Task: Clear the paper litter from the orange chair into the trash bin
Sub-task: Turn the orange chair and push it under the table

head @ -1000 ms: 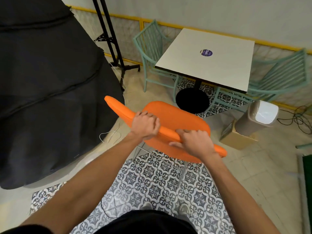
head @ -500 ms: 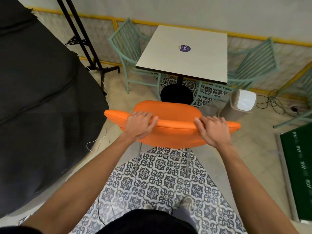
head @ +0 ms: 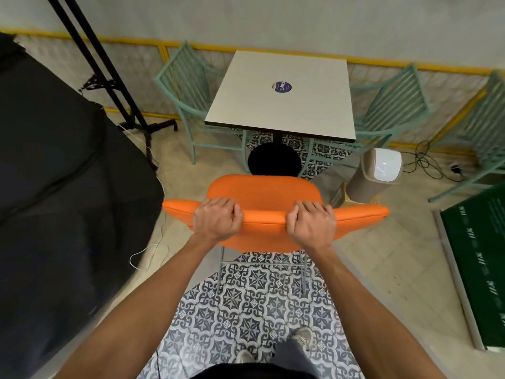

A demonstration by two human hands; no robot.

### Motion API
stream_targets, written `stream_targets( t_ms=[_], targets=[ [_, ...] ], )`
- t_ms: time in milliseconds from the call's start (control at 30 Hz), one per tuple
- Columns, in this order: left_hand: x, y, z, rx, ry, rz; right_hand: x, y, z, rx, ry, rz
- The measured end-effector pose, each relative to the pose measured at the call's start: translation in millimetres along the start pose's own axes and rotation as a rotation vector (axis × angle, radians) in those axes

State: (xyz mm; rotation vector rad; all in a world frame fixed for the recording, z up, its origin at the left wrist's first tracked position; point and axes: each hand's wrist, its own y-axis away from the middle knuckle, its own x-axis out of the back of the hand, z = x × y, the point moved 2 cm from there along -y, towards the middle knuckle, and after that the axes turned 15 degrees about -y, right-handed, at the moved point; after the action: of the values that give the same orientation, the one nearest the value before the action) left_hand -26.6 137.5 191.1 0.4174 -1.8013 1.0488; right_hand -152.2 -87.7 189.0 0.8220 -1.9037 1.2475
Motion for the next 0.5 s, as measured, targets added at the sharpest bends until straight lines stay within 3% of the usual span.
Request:
stream_targets(
  t_ms=[500],
  targets=[
    [-21.3, -37.5, -7.5, 0.005, 0.03, 0.115, -21.7, -34.8, 9.5, 0.047, -0.03, 0.167]
  ],
)
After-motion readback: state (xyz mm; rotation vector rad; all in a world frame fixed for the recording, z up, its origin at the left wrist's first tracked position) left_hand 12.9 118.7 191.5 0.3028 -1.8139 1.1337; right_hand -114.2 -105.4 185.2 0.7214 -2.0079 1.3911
